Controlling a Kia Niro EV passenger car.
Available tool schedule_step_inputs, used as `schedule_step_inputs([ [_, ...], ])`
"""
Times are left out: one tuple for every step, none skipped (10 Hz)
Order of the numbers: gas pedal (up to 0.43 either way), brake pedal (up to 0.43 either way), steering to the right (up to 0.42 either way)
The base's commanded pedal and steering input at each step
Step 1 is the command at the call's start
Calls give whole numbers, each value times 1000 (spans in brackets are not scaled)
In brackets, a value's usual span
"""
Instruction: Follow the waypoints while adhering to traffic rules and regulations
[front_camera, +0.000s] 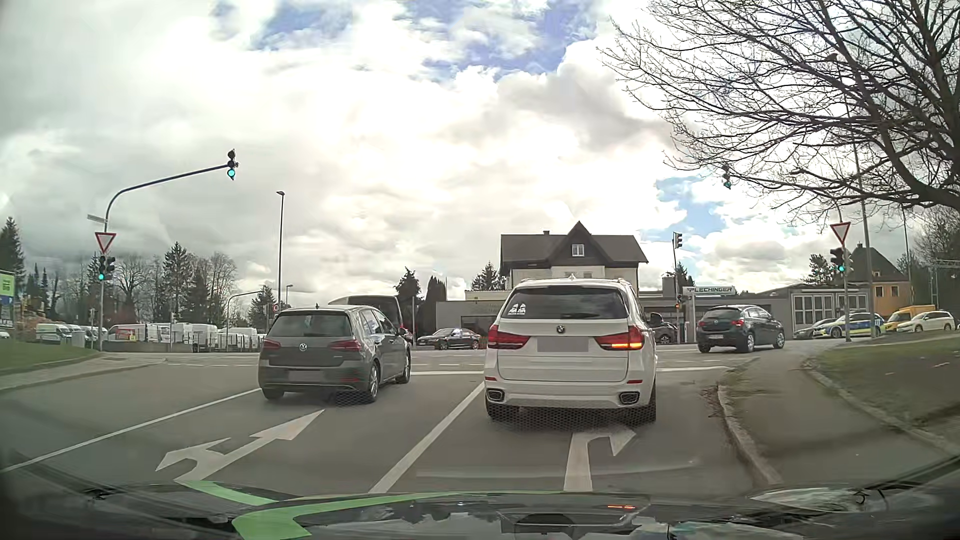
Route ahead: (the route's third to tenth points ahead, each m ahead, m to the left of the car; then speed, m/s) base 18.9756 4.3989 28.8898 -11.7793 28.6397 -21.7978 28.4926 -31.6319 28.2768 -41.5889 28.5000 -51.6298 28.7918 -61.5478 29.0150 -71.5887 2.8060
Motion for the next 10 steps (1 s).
schedule_step_inputs([
  [398, 0, 24],
  [390, 0, 34],
  [350, 0, 44],
  [311, 0, 54],
  [311, 0, 65],
  [311, 0, 76],
  [311, 0, 90],
  [311, 0, 105],
  [311, 0, 112],
  [268, 0, 115],
])
